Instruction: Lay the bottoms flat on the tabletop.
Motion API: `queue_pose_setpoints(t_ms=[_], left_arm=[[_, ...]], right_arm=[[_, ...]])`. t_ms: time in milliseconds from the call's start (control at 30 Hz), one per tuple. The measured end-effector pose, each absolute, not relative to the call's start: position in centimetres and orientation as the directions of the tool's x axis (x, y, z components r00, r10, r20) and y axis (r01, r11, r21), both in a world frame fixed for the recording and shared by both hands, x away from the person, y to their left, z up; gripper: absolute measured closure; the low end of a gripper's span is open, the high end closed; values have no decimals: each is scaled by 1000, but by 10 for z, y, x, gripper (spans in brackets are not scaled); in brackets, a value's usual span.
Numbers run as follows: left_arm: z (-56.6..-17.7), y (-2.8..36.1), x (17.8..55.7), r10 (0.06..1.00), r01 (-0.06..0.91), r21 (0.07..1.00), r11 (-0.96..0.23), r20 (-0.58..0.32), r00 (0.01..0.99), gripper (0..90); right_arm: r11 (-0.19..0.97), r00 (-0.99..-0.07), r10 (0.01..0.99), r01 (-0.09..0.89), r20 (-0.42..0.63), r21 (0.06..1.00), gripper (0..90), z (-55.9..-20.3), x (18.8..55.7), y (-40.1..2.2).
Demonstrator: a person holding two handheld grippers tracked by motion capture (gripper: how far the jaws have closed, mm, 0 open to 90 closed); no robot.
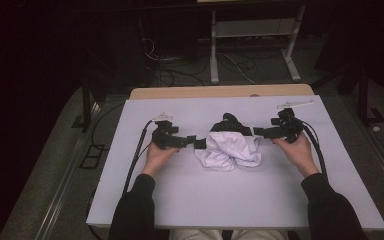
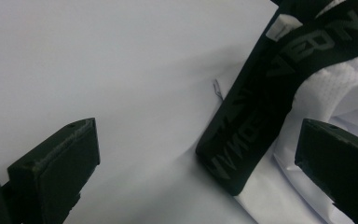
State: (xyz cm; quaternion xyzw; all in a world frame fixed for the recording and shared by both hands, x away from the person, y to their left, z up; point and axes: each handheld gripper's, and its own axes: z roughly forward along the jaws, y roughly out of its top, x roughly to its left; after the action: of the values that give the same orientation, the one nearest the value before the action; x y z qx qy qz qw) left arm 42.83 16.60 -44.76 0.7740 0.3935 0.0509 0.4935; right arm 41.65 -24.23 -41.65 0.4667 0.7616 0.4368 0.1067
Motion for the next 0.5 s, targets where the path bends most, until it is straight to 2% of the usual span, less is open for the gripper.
queue_pose_setpoints(t_ms=[400, 500], left_arm=[[-457, 162, 428, 647, 603, 766, -222, -348, 679, 4], [-459, 163, 428, 635, 610, 763, -214, -366, 680, 54]], right_arm=[[220, -560, 788, 644, 256, 732, 78, -429, 426, -230], [223, -566, 780, 651, 268, 726, 92, -430, 429, -229]])
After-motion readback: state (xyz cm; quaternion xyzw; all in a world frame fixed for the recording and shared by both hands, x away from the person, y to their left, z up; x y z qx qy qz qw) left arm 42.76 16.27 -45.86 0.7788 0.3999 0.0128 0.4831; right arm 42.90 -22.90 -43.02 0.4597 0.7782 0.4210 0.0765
